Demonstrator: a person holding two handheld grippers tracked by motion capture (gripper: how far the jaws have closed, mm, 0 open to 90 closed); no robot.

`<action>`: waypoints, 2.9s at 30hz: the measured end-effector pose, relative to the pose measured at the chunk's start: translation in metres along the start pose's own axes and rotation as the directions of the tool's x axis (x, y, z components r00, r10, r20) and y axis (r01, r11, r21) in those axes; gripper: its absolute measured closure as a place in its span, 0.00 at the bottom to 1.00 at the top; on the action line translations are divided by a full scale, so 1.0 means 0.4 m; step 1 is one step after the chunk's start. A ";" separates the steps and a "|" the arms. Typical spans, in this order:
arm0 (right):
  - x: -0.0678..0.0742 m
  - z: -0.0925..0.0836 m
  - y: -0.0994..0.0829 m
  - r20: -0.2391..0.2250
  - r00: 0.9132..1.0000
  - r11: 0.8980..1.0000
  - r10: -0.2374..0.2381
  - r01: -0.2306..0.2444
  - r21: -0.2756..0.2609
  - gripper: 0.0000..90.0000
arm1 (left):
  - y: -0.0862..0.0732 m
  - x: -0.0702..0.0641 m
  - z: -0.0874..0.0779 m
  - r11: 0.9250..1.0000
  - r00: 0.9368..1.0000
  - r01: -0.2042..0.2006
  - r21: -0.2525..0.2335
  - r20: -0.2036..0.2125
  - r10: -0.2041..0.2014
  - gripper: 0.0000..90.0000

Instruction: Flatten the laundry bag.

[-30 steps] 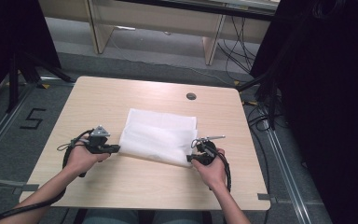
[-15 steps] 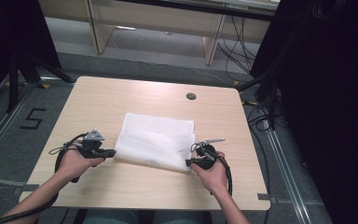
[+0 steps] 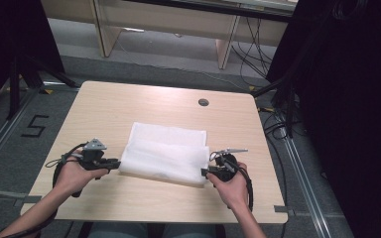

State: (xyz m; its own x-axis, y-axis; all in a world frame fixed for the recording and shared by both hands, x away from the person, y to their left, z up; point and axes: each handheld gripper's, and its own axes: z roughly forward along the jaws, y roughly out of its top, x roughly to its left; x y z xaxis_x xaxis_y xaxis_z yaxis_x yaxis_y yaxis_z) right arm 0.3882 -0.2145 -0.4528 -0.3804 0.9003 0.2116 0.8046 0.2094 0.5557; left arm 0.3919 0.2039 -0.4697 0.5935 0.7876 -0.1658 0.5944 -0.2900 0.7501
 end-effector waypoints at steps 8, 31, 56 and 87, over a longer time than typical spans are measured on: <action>-0.011 0.004 0.067 0.047 0.996 0.994 -0.074 0.077 -0.075 0.58 | 0.036 -0.042 0.027 0.994 0.997 -0.060 -0.090 0.049 0.064 0.72; 0.011 0.264 0.242 -0.021 0.934 0.917 -0.357 0.354 0.181 0.50 | 0.024 -0.141 0.215 0.989 0.971 -0.119 0.084 0.218 0.098 0.72; 0.088 0.178 0.254 -0.076 0.855 0.837 -0.513 0.518 0.176 0.99 | 0.025 -0.153 0.208 0.987 0.968 -0.154 0.042 0.206 0.142 0.76; 0.181 -0.024 0.187 -0.106 0.850 0.856 -0.516 0.517 -0.014 0.99 | 0.010 -0.228 0.225 0.965 0.943 -0.239 0.107 0.264 0.204 0.89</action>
State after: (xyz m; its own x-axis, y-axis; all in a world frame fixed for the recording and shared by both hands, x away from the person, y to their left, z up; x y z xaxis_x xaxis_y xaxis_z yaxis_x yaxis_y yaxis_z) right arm 0.4165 -0.1374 -0.3884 -0.7868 0.6168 -0.0215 0.4853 0.6398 0.5960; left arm 0.3890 0.0822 -0.5094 0.8238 0.5399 -0.1725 0.4903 -0.5261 0.6948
